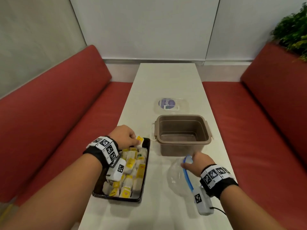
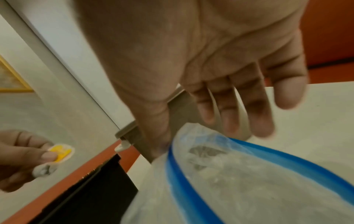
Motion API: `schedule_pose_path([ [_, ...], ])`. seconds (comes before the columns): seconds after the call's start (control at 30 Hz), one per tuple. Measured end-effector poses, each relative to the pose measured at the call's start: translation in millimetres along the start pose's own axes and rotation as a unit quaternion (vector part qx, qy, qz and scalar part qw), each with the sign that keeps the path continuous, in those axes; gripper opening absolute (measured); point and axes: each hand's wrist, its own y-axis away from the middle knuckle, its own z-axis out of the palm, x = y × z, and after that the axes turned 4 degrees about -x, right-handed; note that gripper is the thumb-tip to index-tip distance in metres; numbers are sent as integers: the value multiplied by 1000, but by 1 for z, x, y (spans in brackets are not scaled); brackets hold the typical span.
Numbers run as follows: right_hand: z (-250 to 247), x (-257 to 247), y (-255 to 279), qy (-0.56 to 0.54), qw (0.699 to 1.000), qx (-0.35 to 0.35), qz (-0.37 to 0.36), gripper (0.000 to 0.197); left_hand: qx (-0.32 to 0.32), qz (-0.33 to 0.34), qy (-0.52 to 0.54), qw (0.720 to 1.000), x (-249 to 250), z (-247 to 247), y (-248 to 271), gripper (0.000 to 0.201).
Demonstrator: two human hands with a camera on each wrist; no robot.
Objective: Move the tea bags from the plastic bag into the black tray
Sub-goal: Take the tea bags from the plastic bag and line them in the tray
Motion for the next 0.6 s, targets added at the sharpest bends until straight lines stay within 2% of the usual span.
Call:
schedule_pose_path([
  [0.07,5,2,0,59,995,-70,27,58,-58,-56,-48,996,-11,4,-3,34],
  [0.13,12,2,-1,41,993,-107,31,56,-137,-90,-83,983,-14,15,-5,32],
  [0.2,17,-1,-4,41,992,-122,-2,38,-205,-109,-97,968,-16,30,-9,31],
  [0.27,20,-6,-5,44,991,-121,-33,19,-245,-115,-117,956,-19,41,-12,34],
  [0.33,24,-6,-7,21,992,-118,-43,10,-268,-108,-159,944,-21,50,-13,33],
  [0.47,23,7,-11,-38,996,-66,-36,17,-262,-91,-280,919,-19,63,-12,33],
  [0.6,15,21,-12,-120,990,-61,-33,18,-268,-89,-310,908,-19,72,-15,43],
])
